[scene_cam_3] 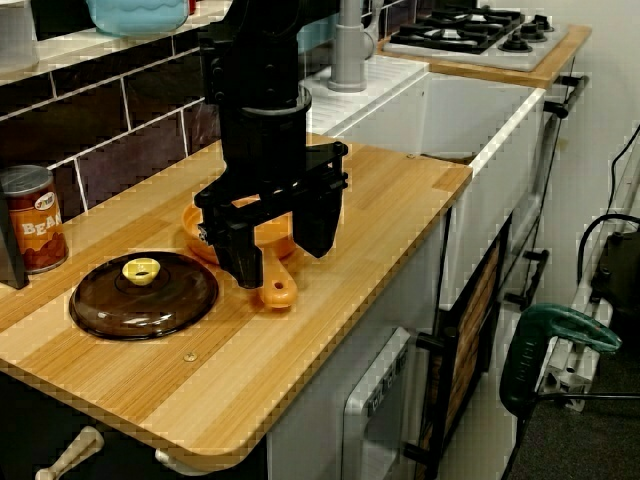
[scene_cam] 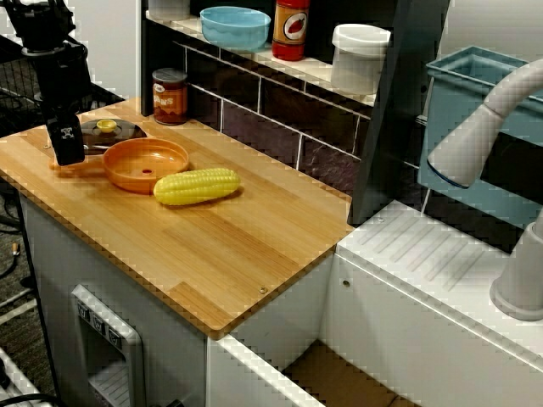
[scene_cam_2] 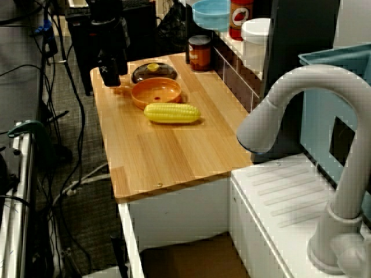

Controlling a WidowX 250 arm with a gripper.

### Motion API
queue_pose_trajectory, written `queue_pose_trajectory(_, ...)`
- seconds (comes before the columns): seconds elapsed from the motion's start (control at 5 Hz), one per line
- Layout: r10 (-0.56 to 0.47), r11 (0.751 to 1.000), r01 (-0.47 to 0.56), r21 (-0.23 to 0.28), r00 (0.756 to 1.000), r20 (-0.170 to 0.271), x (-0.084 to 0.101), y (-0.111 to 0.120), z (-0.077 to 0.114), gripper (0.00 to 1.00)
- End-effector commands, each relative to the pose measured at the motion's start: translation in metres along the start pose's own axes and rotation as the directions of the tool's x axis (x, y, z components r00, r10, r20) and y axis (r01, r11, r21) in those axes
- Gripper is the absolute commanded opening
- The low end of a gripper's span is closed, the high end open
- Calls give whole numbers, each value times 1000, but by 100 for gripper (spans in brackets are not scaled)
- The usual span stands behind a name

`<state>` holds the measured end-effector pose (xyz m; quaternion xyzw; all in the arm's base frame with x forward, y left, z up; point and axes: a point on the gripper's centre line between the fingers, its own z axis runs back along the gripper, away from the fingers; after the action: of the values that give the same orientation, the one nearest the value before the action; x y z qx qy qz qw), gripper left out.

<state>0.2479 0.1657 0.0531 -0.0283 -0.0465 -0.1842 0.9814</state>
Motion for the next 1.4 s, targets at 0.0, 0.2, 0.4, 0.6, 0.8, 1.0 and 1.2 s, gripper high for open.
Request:
queue_pose_trajectory(0.0, 5, 1000, -6, 19, 1000, 27, 2, 3, 7, 100)
queue_pose_trajectory(0.2, 6, 1000, -7, 20, 1000, 30, 2, 2, 4, 100)
queue_pose_trajectory(0.4, 9, 1000, -9, 23, 1000, 29, 3, 1, 1, 100)
queue_pose_trajectory(0.6, 9, 1000, -10, 28, 1000, 30, 2, -1, -2, 100)
queue_pose_trajectory(0.8, 23, 999, -24, 25, 999, 27, 2, -2, -4, 100)
queue_pose_trajectory(1.0, 33, 999, -33, 21, 999, 27, 3, -3, -6, 100)
queue_pose_trajectory(1.2, 53, 998, -53, 22, 998, 20, 3, -2, -10, 100)
